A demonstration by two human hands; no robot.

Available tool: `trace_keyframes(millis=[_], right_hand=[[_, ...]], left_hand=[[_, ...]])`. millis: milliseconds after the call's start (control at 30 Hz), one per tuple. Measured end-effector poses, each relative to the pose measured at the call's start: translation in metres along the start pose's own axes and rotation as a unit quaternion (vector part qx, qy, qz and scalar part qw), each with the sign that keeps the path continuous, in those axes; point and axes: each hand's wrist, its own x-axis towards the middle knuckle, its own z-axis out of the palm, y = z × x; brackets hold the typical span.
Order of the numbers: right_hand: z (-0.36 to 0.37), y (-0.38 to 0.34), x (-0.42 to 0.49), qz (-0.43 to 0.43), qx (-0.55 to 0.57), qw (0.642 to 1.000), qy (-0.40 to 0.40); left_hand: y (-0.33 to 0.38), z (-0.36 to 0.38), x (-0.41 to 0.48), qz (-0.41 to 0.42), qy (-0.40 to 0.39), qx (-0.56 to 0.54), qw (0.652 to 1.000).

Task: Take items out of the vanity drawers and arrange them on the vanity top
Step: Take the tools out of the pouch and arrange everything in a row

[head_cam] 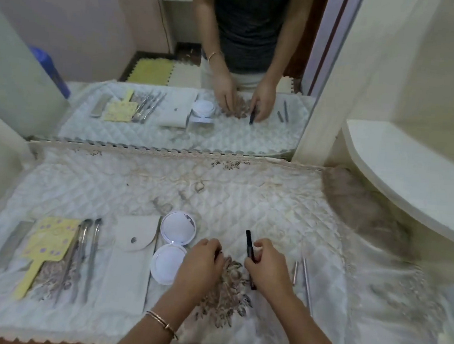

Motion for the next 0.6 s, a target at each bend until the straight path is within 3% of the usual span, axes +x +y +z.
trace_keyframes(millis=[133,367,600], right_hand=[[0.015,-0.019,-0.005,-0.012,0.023,0.999,-0.045],[0.046,-0.035,-0.018,-0.013,0.013,0.997,-0.071],[0.056,-0.043,-0.024,-0.017,-0.016,0.999,-0.032]], left_hand=[[-0.021,-0.017,-0.003,-0.027,0.037,0.022,0.999],[-0.037,-0.022,-0.006,0.021,0.021,0.21,0.977],[-0.065,-0.021,-0.013,0.103,0.013,0.192,0.976]])
